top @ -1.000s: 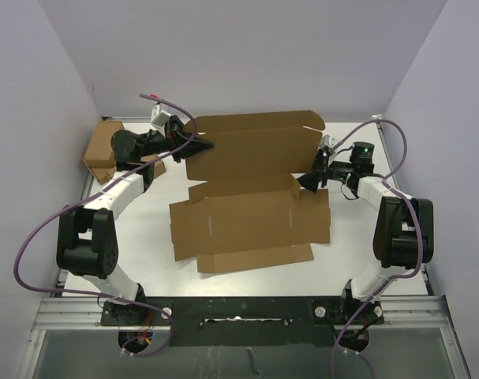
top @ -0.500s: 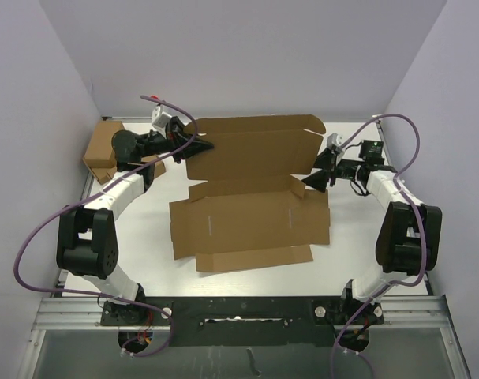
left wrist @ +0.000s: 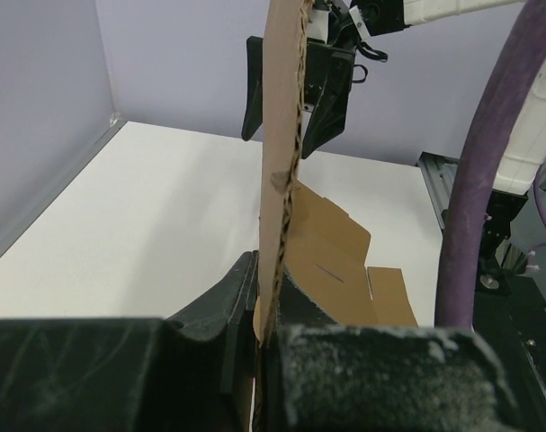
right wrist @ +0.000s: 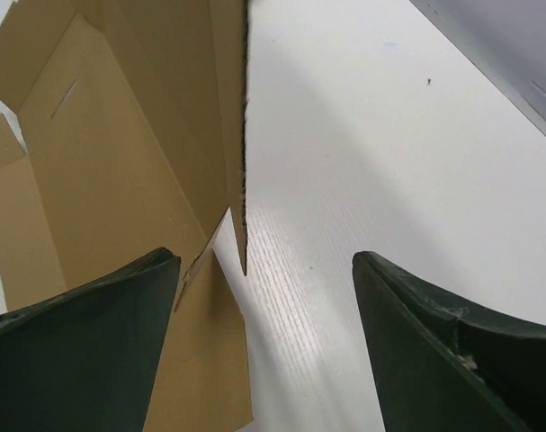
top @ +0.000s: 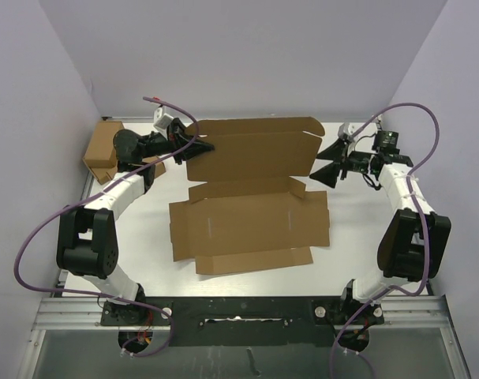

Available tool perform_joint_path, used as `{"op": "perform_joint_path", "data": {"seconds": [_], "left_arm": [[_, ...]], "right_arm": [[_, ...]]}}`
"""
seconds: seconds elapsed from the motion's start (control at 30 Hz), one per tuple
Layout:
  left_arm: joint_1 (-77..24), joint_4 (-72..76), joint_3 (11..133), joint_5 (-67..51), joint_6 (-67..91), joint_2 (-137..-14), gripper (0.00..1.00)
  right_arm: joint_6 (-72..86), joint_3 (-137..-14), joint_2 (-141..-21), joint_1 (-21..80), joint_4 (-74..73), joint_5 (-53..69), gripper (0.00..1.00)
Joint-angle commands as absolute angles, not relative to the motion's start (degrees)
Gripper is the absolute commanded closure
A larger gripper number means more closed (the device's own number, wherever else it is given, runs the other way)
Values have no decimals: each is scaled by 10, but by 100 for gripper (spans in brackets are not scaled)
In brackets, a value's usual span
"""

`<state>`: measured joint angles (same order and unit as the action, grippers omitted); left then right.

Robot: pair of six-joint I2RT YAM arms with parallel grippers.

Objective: Fold the paper box

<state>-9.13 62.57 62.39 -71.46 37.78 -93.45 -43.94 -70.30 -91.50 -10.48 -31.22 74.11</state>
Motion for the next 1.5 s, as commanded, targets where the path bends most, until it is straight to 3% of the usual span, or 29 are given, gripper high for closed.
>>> {"op": "perform_joint_path", "data": {"seconds": [0.0,0.3,0.53,1.47], "left_arm": [[-95,639,628,-718,369,-907,100],[-98,641,628,-715,371,-906,100],[-101,642,628,-715,372,-903,100],[-104,644,628,-712,375,-901,100]], "right_arm": [[-313,-740,-878,-107,-273,747,19],[-150,-752,-858,-90,-194,689,1],[-96,-762,-883,-71,-140,609,0],[-60,-722,-869,-109,-91,645,2]]}}
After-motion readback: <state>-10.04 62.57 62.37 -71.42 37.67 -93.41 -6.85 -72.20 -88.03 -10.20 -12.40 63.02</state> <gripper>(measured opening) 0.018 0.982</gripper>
